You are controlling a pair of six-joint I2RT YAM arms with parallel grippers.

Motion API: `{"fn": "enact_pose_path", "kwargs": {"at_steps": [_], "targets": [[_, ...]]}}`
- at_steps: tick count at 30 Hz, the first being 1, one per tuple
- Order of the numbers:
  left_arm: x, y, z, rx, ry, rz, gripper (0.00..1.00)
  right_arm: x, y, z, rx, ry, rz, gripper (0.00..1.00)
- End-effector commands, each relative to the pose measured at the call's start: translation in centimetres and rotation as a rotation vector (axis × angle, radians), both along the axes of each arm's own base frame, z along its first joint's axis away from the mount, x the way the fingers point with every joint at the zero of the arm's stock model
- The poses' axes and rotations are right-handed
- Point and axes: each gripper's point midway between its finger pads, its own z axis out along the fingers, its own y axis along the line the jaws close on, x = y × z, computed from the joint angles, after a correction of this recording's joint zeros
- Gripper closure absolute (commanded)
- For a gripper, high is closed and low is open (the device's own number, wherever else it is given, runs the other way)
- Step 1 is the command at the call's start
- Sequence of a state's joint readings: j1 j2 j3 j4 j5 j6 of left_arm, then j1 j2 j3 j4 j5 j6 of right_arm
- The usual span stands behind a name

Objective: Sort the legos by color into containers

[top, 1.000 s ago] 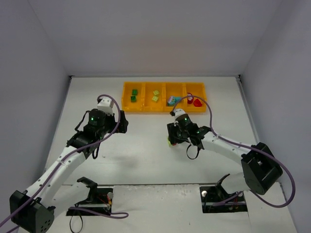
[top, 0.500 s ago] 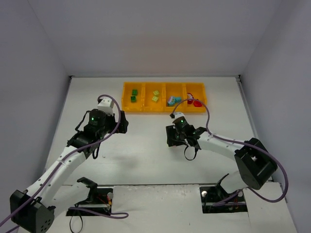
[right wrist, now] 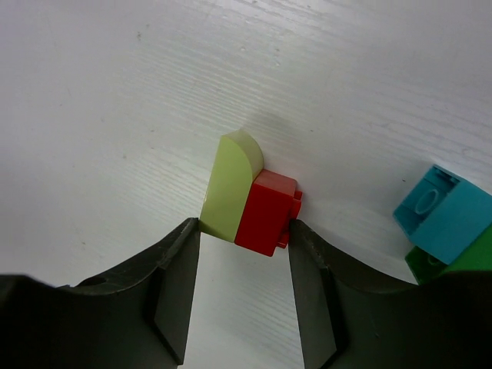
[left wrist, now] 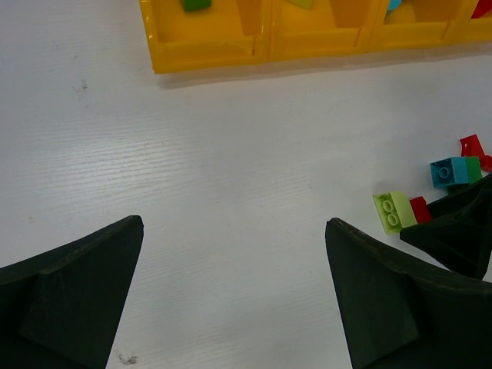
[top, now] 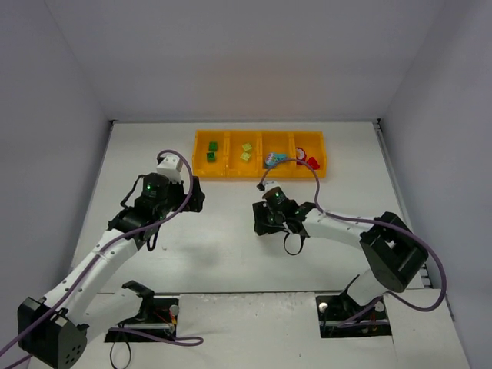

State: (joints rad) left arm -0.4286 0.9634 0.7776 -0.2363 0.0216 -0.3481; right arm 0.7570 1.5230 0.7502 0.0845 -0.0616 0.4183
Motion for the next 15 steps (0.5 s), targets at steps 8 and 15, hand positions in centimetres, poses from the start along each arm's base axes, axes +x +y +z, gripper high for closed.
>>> {"fn": "enact_pose_path", "kwargs": {"at_steps": [8,15], "targets": [[1.5,-0.5,3.1,-0.034,-0.074,0.002,0.03,1.0,6.5,2.9,0.164,-0.047,0.136,0.59],[1.6,-0.4,3.0,-0.026,-0.072,0.007,0.03,1.3,8.3,3.4,0.179,-0.057,0.138,0.47]]}}
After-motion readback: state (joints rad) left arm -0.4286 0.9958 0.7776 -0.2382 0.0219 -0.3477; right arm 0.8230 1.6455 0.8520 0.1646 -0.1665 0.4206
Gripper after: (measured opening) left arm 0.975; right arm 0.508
